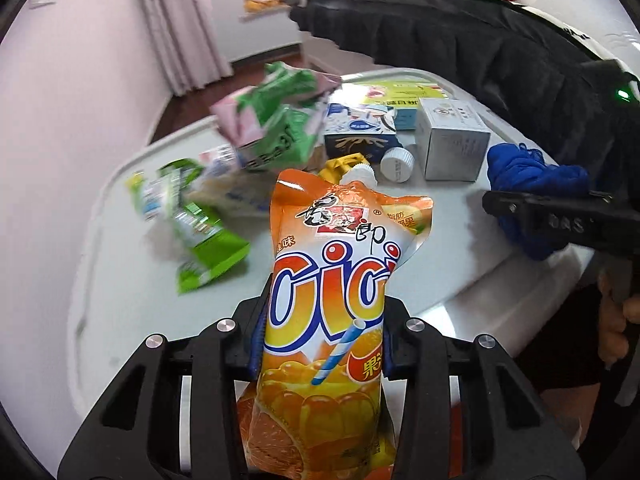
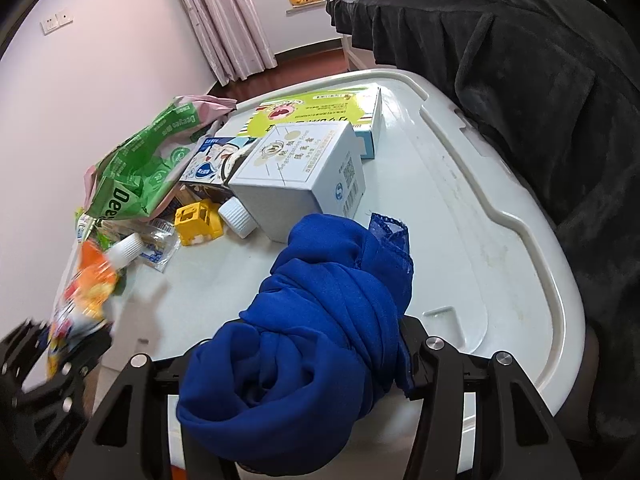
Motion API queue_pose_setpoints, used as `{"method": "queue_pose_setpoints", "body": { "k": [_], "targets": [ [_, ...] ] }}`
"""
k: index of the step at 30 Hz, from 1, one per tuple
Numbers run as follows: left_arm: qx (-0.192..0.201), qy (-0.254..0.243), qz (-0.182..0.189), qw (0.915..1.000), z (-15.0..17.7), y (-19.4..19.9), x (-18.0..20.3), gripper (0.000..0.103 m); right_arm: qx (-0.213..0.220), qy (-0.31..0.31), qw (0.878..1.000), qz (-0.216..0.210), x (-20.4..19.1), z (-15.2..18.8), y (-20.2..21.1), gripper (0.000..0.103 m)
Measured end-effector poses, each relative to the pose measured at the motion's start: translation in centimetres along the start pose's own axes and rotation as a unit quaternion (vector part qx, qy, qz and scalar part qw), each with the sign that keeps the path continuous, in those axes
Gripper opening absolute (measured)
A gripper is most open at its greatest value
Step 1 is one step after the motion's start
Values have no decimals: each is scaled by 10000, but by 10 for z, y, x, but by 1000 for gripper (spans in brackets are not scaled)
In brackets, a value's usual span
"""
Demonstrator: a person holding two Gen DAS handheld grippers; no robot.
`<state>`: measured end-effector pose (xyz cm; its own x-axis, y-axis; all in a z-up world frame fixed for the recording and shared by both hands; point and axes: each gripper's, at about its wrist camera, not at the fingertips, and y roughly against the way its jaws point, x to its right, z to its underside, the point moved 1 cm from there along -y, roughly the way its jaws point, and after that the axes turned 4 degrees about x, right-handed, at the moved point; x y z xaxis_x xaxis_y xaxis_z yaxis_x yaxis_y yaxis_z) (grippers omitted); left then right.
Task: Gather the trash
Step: 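Carry pouch and cloth over the orange bucket and open both tools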
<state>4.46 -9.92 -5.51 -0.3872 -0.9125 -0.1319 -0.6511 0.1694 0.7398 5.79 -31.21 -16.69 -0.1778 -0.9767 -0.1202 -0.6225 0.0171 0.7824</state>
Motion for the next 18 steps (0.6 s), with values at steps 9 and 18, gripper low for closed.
{"method": "queue_pose_setpoints", "body": {
  "k": [9, 18],
  "targets": [
    [90, 268, 126, 9995, 35, 65, 2, 39, 19, 62, 9954, -959, -9, 12, 42, 55],
    [-219, 118, 640, 9976, 86, 106, 2, 39, -1120, 1366, 9721, -1542, -42, 97, 112, 55]
  ]
}}
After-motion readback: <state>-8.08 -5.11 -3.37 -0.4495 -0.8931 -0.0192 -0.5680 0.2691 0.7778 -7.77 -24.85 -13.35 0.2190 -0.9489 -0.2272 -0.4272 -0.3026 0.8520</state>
